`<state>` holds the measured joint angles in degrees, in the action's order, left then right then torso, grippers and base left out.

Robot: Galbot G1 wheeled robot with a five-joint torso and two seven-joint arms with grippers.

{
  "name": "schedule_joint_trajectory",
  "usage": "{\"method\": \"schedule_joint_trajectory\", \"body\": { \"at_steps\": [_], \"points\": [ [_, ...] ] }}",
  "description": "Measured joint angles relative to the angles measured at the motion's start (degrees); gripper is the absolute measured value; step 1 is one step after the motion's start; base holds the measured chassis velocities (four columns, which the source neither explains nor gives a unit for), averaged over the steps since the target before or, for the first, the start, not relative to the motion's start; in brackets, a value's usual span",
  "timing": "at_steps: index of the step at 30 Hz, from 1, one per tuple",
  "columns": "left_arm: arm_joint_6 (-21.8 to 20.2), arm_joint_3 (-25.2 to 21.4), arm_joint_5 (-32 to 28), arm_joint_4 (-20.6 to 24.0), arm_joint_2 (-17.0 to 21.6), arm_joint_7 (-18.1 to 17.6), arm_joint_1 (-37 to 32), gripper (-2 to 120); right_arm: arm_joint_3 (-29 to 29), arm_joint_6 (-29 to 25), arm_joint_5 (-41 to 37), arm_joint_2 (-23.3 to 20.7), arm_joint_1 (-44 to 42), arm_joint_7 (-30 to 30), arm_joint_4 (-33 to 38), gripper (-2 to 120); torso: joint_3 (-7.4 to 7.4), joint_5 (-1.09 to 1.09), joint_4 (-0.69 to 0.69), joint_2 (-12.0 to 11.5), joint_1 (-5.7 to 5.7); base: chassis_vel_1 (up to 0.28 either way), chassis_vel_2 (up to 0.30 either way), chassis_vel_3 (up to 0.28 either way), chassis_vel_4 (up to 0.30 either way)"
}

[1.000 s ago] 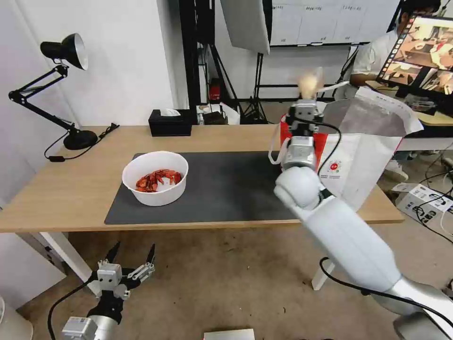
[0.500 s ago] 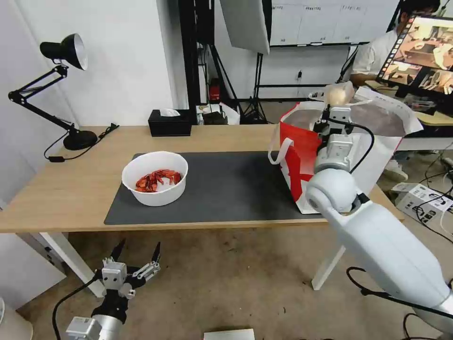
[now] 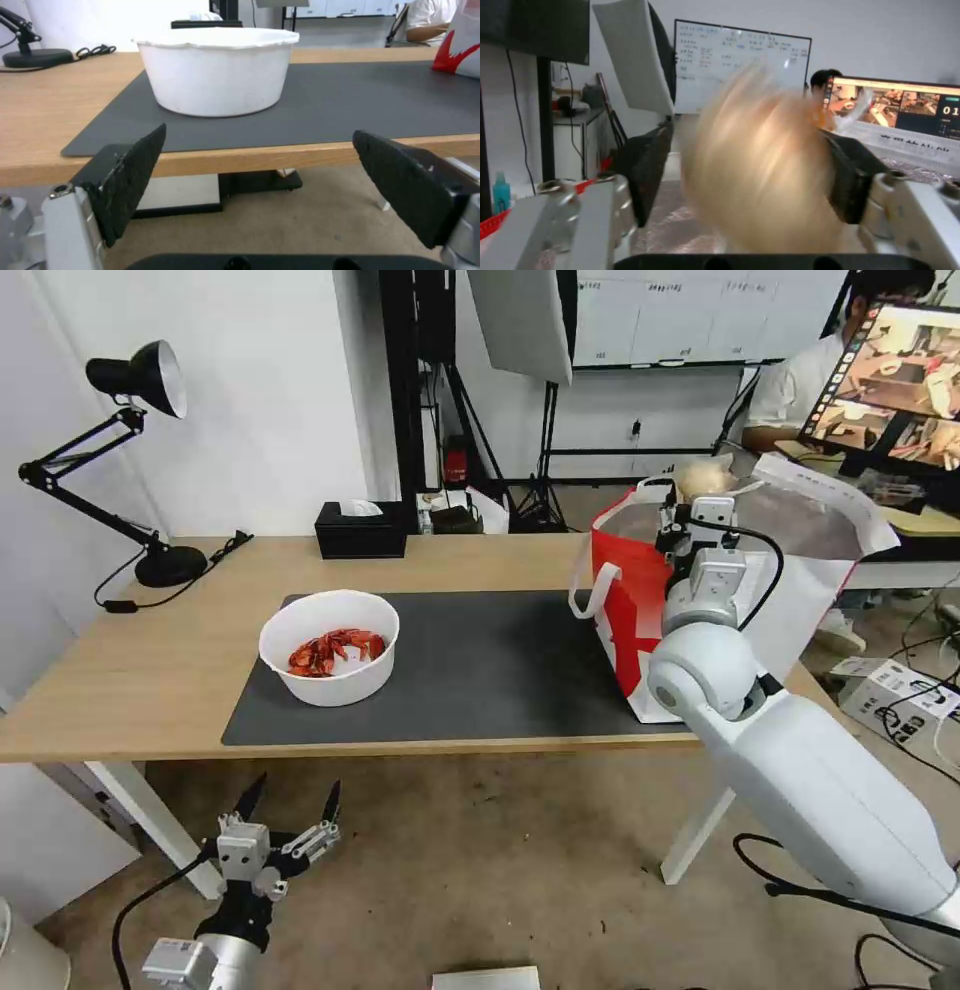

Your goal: Pick up the trash from the table and place it into the takeout bag.

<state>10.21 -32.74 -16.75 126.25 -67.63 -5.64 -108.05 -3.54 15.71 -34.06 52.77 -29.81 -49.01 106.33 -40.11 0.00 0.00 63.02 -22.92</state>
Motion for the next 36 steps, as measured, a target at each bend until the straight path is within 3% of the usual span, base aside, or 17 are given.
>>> {"method": "schedule_joint_trajectory", "body": {
  "at_steps": [9,36],
  "points": [
    [-0.1,0.06,-0.07,0.2,0.2,-0.01,-0.02,100,-0.15,0.11,-0.61,-1.23,-0.07,0.0,0.86,99,0.0,0.0,0.0,0.0,0.0,0.0,0.0,0.0,0.0],
    [-0.14,0.1,0.19,1.53,-0.22,-0.01,-0.52,100,0.76,1.26,-4.83,-3.63,-0.77,-0.47,4.01,100,0.0,0.0,0.0,0.0,0.0,0.0,0.0,0.0,0.0]
  ]
}}
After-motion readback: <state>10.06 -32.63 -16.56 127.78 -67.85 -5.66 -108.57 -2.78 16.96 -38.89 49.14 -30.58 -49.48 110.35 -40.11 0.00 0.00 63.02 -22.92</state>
